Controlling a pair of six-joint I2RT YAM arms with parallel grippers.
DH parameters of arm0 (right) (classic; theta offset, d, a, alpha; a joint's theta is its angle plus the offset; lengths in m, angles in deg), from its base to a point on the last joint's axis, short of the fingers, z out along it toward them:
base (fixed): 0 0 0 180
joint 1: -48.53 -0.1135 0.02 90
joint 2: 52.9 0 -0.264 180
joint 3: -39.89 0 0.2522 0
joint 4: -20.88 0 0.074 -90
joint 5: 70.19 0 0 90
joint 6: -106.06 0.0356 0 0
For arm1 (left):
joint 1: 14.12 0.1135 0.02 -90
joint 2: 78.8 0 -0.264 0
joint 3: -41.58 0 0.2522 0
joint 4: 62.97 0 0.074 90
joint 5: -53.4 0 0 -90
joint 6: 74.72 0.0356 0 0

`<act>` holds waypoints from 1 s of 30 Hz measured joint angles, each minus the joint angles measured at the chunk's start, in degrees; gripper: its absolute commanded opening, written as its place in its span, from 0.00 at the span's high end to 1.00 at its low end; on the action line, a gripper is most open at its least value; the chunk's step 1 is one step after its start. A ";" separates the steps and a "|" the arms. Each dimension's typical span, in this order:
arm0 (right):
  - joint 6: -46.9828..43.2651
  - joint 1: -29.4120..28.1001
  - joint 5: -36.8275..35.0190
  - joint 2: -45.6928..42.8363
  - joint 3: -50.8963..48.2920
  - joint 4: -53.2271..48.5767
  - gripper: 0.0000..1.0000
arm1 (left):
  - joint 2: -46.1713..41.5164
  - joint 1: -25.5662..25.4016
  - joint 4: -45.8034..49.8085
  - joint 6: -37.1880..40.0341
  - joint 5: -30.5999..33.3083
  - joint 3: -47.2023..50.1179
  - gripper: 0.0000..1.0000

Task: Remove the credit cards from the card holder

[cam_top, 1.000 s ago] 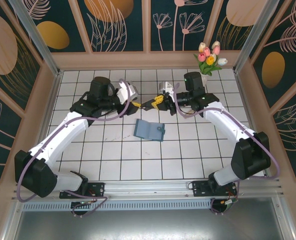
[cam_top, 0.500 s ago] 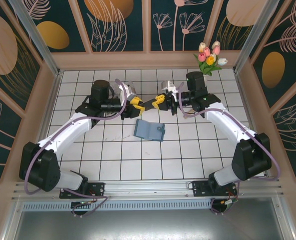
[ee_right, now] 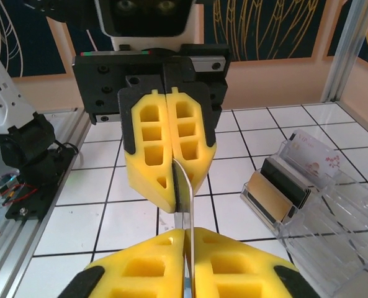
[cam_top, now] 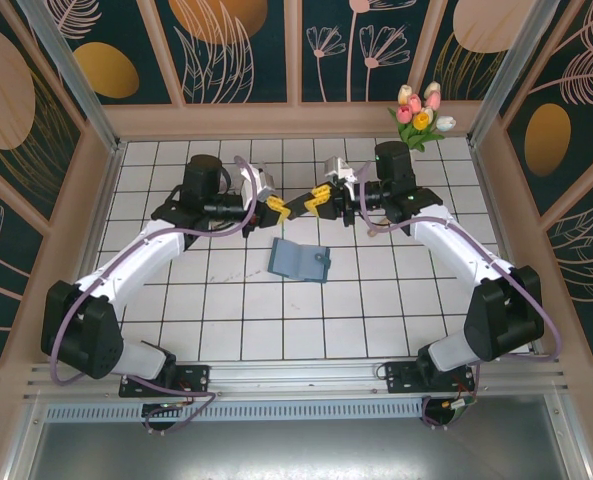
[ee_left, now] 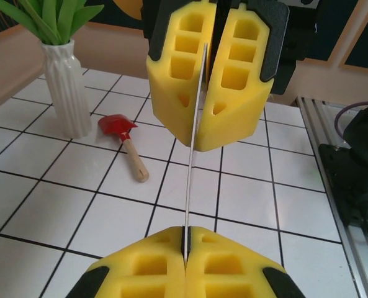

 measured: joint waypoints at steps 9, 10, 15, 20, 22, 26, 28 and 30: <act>10.25 0.96 -11.67 -0.04 -0.59 1.09 0.57 | -0.17 4.52 10.10 7.08 11.41 -7.67 1.00; 11.32 0.98 -12.90 -0.09 -1.09 1.40 0.55 | -0.09 5.31 11.23 7.89 12.74 -8.41 1.00; 20.37 1.01 -20.81 -0.85 -5.73 2.99 0.48 | 1.55 9.38 16.46 13.33 20.26 -10.51 1.00; 29.79 0.59 -29.83 -3.45 -11.10 5.16 0.41 | 6.36 13.33 21.70 18.49 24.85 -11.54 1.00; 33.11 0.42 -32.92 -4.68 -13.49 6.49 0.38 | 8.33 14.62 23.12 20.61 26.23 -11.82 1.00; 41.24 0.26 -38.88 -5.86 -17.40 9.05 0.37 | 11.43 16.68 25.46 24.87 28.55 -12.22 1.00; 44.57 0.26 -39.58 -5.86 -19.21 11.02 0.35 | 12.87 17.16 26.18 26.91 29.90 -12.83 1.00; 47.58 0.26 -39.74 -5.86 -20.70 12.39 0.33 | 14.43 17.25 26.75 28.63 31.39 -13.62 1.00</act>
